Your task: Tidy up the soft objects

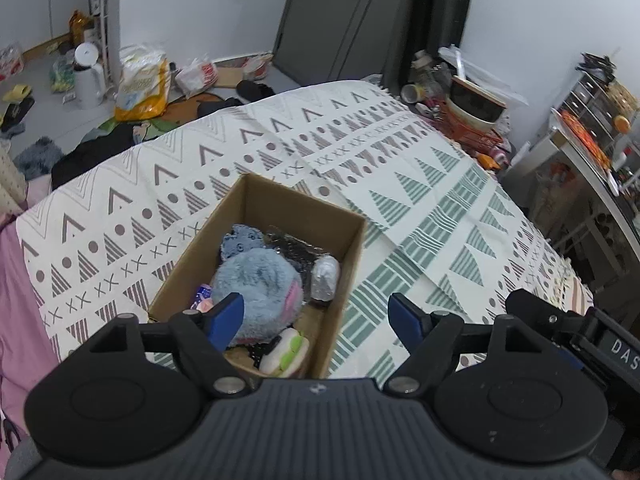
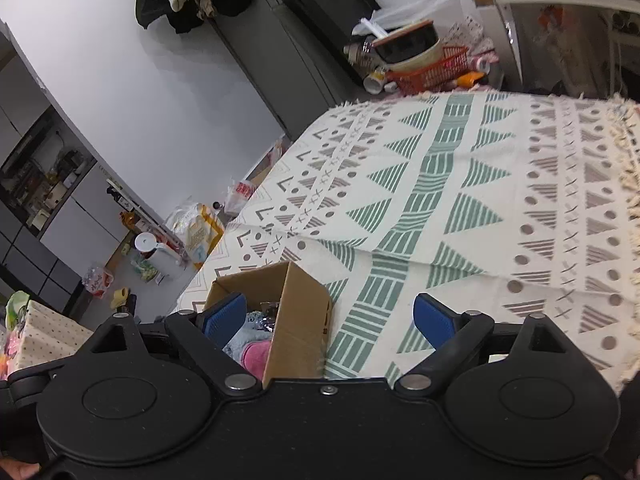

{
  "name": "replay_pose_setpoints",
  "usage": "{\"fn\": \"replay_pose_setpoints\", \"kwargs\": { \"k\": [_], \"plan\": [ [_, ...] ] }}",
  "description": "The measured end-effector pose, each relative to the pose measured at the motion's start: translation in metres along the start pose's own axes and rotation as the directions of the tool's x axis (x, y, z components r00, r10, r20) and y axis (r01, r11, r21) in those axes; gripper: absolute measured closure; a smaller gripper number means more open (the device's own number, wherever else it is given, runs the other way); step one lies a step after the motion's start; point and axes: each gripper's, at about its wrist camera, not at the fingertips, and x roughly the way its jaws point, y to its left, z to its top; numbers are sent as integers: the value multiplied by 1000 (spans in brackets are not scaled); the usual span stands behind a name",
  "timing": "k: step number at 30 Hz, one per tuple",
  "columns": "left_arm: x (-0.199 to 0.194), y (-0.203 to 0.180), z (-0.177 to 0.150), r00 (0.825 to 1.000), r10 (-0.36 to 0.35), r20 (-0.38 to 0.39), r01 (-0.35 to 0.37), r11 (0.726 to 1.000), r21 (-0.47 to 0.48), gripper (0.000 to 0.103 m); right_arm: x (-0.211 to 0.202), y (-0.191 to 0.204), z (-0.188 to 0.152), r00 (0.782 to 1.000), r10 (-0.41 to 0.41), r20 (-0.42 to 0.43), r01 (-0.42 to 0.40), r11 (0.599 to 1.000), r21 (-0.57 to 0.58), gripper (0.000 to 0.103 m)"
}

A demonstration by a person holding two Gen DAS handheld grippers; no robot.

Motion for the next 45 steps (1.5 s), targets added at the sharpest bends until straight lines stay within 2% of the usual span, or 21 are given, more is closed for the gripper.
{"fn": "replay_pose_setpoints", "kwargs": {
  "k": [5, 14, 22, 25, 31, 45],
  "plan": [
    [-17, -12, -6, 1000, -11, 9, 10, 999, 45, 24, -24, 2, -1, 999, -22, 37, 23, 1000, -16, 6],
    [-44, -21, -18, 1000, -5, 28, 2, 994, 108, 22, -62, 1, -9, 995, -68, 69, 70, 997, -19, 0],
    [-67, -22, -29, 999, -11, 44, 4, 989, 150, 18, -91, 6, -15, 989, -116, 86, 121, 992, -47, 0],
    [-72, -22, -34, 999, -16, 38, 9, 986, 164, 9, -100, 9, -18, 988, -132, 84, 137, 989, -59, 0],
    [-88, -16, -42, 998, -17, 54, 7, 983, 181, 3, -117, 13, -27, 984, -156, 89, 164, 983, -85, 0],
    [-127, -10, -60, 993, -47, 112, 20, 973, 229, 1, -145, 20, -47, 973, -204, 111, 218, 968, -127, 0]
  ]
}}
